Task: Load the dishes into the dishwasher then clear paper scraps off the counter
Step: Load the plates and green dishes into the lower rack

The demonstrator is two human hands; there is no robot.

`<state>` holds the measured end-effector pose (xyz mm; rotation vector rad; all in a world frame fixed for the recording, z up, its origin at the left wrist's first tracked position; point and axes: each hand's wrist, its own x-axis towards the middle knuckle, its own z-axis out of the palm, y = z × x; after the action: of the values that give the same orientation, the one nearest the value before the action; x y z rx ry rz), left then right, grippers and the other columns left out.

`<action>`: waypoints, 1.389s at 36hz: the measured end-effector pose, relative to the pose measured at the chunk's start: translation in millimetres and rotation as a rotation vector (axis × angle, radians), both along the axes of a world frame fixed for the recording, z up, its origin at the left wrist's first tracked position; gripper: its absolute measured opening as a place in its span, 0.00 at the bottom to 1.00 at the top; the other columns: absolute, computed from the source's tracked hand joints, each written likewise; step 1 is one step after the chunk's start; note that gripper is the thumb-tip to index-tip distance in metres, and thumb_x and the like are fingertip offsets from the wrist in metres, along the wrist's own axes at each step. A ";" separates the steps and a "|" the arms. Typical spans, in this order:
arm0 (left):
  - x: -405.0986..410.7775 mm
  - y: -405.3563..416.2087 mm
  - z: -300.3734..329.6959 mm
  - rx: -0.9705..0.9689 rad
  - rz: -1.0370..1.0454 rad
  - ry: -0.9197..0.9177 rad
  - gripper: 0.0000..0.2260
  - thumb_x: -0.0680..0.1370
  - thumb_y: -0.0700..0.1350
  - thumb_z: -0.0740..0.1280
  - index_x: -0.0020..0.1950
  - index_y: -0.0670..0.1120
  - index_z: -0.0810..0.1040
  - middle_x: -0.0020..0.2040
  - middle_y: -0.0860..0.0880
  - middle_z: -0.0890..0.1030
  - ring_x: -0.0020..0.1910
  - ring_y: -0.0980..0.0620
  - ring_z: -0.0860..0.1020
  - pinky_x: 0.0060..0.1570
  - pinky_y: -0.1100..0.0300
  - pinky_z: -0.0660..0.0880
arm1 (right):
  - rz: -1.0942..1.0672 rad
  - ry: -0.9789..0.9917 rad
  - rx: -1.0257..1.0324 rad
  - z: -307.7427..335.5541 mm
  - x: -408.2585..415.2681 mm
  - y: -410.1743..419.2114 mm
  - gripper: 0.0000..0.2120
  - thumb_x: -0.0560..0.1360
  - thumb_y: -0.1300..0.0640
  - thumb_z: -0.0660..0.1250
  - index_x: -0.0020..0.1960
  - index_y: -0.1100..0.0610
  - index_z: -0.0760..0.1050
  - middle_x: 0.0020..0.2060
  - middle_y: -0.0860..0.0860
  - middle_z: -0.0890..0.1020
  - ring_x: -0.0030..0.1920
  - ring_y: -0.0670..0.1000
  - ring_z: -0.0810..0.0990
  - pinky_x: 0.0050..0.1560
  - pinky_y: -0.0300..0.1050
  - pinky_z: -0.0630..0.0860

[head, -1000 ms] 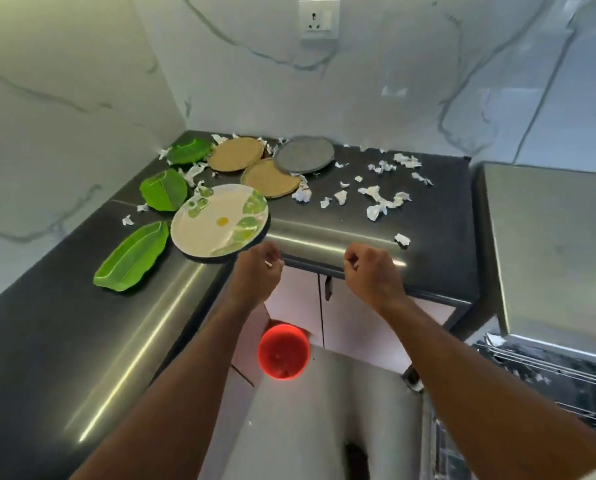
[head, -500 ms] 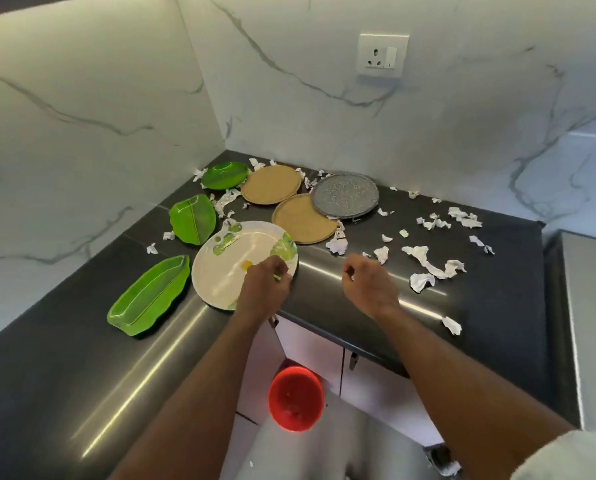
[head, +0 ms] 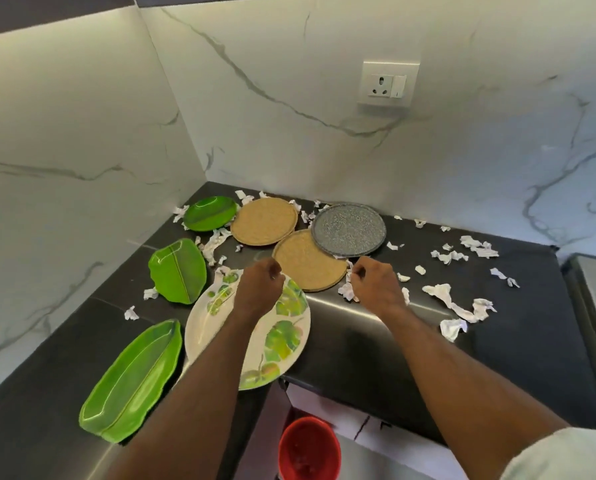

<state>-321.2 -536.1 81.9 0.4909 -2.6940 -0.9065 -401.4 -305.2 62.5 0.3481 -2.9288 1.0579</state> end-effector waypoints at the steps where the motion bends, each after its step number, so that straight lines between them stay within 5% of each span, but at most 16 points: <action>1: -8.5 -6.3 -2.5 0.002 -0.002 -0.012 0.04 0.73 0.39 0.72 0.47 0.43 0.82 0.43 0.45 0.85 0.43 0.47 0.82 0.45 0.54 0.78 | -0.021 -0.008 -0.005 -2.2 -4.1 -2.3 0.03 0.77 0.58 0.67 0.46 0.56 0.79 0.40 0.54 0.84 0.40 0.56 0.81 0.42 0.47 0.77; 8: -58.6 -32.1 -15.3 0.064 -0.027 -0.208 0.12 0.75 0.42 0.73 0.57 0.39 0.79 0.52 0.41 0.83 0.53 0.42 0.80 0.48 0.58 0.69 | -0.218 -0.214 -0.120 -20.0 -29.3 -14.5 0.02 0.75 0.57 0.68 0.48 0.55 0.78 0.42 0.50 0.81 0.42 0.51 0.77 0.44 0.40 0.67; 14: -90.9 -42.4 -32.9 0.007 -0.043 -0.412 0.24 0.77 0.50 0.73 0.67 0.39 0.73 0.64 0.39 0.78 0.63 0.39 0.75 0.58 0.52 0.71 | -0.357 -0.346 -0.203 -37.9 -65.2 -14.1 0.07 0.74 0.56 0.69 0.52 0.52 0.76 0.48 0.51 0.79 0.48 0.52 0.77 0.48 0.43 0.70; 20: -115.4 -47.1 -48.5 0.078 0.019 -0.468 0.24 0.76 0.50 0.72 0.68 0.41 0.74 0.64 0.40 0.78 0.64 0.40 0.75 0.58 0.52 0.72 | -0.494 -0.496 -0.363 -51.1 -108.7 -13.5 0.17 0.73 0.53 0.73 0.57 0.51 0.70 0.53 0.53 0.79 0.52 0.55 0.81 0.55 0.53 0.80; 25: -131.7 -36.6 -55.2 0.154 0.119 -0.465 0.20 0.76 0.42 0.72 0.65 0.37 0.74 0.63 0.38 0.78 0.63 0.38 0.76 0.56 0.51 0.73 | -0.525 -0.708 -0.617 -64.1 -133.0 -10.1 0.19 0.74 0.55 0.73 0.60 0.55 0.68 0.58 0.57 0.78 0.50 0.53 0.80 0.38 0.48 0.82; 29: -139.9 -26.9 -58.0 0.186 0.212 -0.474 0.17 0.76 0.38 0.69 0.63 0.36 0.73 0.63 0.37 0.77 0.63 0.37 0.76 0.52 0.53 0.73 | -0.553 -0.786 -0.773 -61.3 -135.0 -13.8 0.23 0.78 0.59 0.70 0.68 0.55 0.64 0.53 0.53 0.76 0.59 0.55 0.78 0.56 0.57 0.80; 34: -146.4 -27.4 -65.2 0.277 0.353 -0.476 0.18 0.75 0.37 0.69 0.63 0.35 0.72 0.63 0.35 0.77 0.63 0.36 0.76 0.56 0.48 0.77 | -0.574 -0.829 -0.849 -64.3 -142.4 -21.0 0.27 0.77 0.56 0.72 0.72 0.55 0.65 0.62 0.55 0.76 0.59 0.53 0.77 0.51 0.53 0.80; 43: -166.1 -30.5 -70.4 0.326 0.437 -0.506 0.22 0.75 0.40 0.69 0.67 0.37 0.69 0.63 0.36 0.77 0.61 0.35 0.78 0.57 0.46 0.79 | -0.671 -0.870 -0.964 -65.6 -156.0 -29.2 0.16 0.79 0.56 0.69 0.65 0.56 0.74 0.57 0.54 0.79 0.53 0.52 0.79 0.43 0.50 0.77; 50: -186.9 -27.6 -74.9 0.491 0.441 -0.509 0.21 0.76 0.40 0.67 0.68 0.37 0.70 0.63 0.37 0.76 0.59 0.37 0.77 0.57 0.47 0.78 | -0.749 -0.799 -0.735 -89.2 -163.8 -38.0 0.08 0.77 0.54 0.73 0.51 0.57 0.77 0.51 0.55 0.82 0.48 0.54 0.82 0.42 0.48 0.81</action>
<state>-508.1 -563.7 7.0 1.5296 -2.5539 -1.4514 -565.2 -343.2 -26.7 -1.3050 -2.3783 2.2438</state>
